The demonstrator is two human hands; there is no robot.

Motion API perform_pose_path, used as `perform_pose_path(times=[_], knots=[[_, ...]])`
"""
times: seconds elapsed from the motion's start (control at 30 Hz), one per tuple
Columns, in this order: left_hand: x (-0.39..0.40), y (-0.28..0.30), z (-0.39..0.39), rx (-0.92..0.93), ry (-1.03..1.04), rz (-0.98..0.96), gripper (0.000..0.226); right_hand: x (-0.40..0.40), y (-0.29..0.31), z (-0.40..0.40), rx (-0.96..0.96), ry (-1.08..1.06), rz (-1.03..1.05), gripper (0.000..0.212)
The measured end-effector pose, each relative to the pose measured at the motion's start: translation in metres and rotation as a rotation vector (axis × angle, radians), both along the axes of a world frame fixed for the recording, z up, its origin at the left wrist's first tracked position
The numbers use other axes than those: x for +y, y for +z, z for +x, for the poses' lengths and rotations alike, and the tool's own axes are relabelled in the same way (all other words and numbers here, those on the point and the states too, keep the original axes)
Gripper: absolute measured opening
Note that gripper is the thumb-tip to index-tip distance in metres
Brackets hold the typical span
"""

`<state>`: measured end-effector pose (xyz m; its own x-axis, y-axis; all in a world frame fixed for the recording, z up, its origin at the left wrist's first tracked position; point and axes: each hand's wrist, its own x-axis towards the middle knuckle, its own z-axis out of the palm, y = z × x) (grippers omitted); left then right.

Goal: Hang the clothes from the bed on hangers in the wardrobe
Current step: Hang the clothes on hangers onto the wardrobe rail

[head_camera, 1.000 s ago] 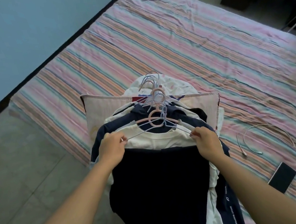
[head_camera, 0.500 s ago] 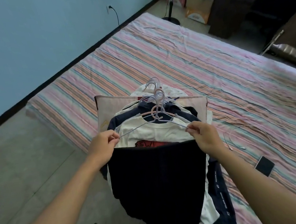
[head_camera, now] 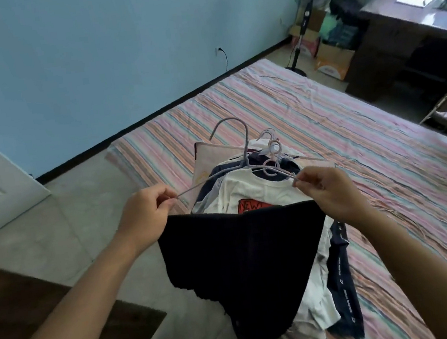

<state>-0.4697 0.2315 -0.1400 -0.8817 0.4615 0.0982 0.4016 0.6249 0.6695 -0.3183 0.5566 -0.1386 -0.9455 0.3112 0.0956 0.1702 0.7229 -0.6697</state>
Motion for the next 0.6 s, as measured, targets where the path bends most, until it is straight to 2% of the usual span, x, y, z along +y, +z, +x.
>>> perform_pose_path(times=[0.2, 0.37, 0.5, 0.6], knots=[[-0.068, 0.074, 0.044, 0.067, 0.065, 0.148, 0.011, -0.043, 0.086, 0.001, 0.047, 0.153, 0.017, 0.011], [-0.121, 0.111, 0.070, 0.083, 0.163, 0.307, 0.023, -0.084, 0.144, -0.008, 0.114, 0.283, 0.086, 0.011], [-0.156, 0.146, 0.094, 0.167, 0.223, 0.374, 0.005, -0.116, 0.176, -0.023, 0.187, 0.358, 0.082, 0.013], [-0.174, 0.170, 0.112, 0.228, 0.263, 0.406, 0.005, -0.138, 0.193, -0.037, 0.247, 0.427, 0.064, 0.014]])
